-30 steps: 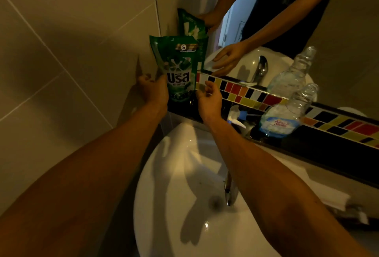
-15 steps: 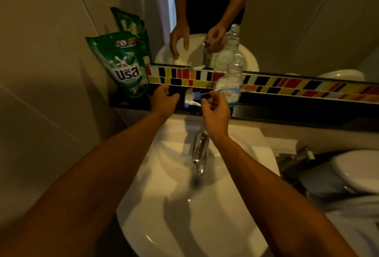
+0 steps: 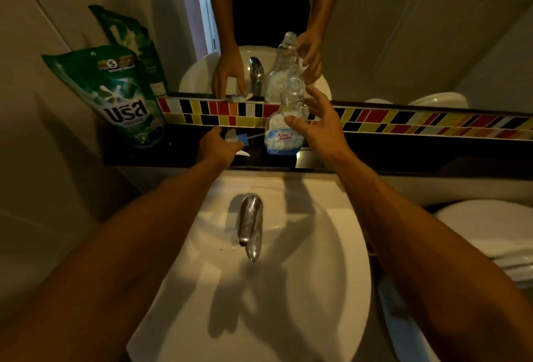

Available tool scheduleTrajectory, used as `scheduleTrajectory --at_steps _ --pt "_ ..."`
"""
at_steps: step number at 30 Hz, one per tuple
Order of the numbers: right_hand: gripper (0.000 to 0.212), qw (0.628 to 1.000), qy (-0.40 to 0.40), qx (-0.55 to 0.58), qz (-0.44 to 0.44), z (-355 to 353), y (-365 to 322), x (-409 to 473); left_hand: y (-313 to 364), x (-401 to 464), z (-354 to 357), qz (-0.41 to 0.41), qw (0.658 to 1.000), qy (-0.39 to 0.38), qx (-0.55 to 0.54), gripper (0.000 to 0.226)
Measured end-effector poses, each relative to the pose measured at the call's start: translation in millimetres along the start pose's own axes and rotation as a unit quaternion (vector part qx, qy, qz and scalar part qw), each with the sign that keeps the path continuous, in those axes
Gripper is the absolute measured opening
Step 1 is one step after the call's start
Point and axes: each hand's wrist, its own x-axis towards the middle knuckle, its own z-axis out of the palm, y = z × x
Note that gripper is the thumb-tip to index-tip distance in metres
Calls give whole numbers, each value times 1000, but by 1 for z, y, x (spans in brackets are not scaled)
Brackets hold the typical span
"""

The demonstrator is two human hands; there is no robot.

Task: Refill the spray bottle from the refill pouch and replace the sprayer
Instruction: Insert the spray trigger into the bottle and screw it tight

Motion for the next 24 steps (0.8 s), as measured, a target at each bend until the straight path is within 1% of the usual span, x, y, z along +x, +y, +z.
scheduleTrajectory --at_steps 2,4,7,9,11,13,16,19,24 --pt "70 999 -26 -20 -5 -4 -2 11 -1 2 5 1 1000 1 14 56" --pt "59 998 -59 -32 -3 -7 -5 18 -3 4 8 -3 1000 6 25 55" --pt "44 995 -96 -24 16 -7 -6 22 -3 5 12 -32 999 13 21 53" --pt "42 995 -100 -16 21 -6 -7 21 -4 6 13 -54 998 19 16 46" --pt "44 995 -97 -16 14 -4 -8 20 -5 7 12 -63 997 32 10 34" --pt "46 996 -89 -19 7 -2 -8 17 -6 6 8 -64 996 54 -7 26" --pt "45 998 -66 -7 -3 -2 -8 12 -8 3 -2 -45 995 85 -41 17" --pt "44 999 -50 -3 -14 -7 -14 5 -7 0 -20 -11 993 89 -74 9" --pt "39 998 -55 -23 -19 -24 -23 -12 9 -8 -59 48 984 88 -148 28"
